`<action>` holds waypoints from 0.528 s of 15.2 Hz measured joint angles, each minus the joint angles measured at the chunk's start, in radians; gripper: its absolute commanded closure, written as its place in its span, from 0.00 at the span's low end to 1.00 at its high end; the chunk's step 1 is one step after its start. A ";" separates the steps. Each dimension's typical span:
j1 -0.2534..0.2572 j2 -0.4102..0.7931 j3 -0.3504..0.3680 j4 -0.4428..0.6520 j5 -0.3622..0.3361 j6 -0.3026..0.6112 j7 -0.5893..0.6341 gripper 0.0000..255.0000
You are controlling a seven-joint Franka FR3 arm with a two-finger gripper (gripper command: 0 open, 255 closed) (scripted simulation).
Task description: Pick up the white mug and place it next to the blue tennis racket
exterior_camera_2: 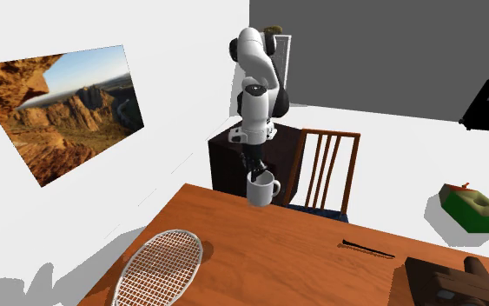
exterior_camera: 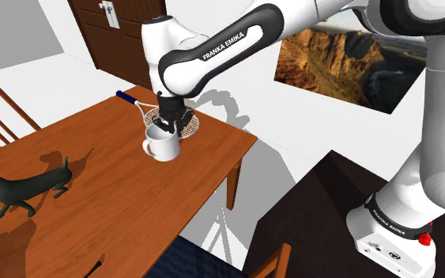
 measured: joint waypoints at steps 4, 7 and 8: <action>-0.049 0.037 -0.020 0.062 0.002 -0.022 -0.080 1.00; -0.080 0.073 -0.035 0.120 0.002 -0.042 -0.136 1.00; -0.096 0.078 -0.040 0.129 0.004 -0.045 -0.157 1.00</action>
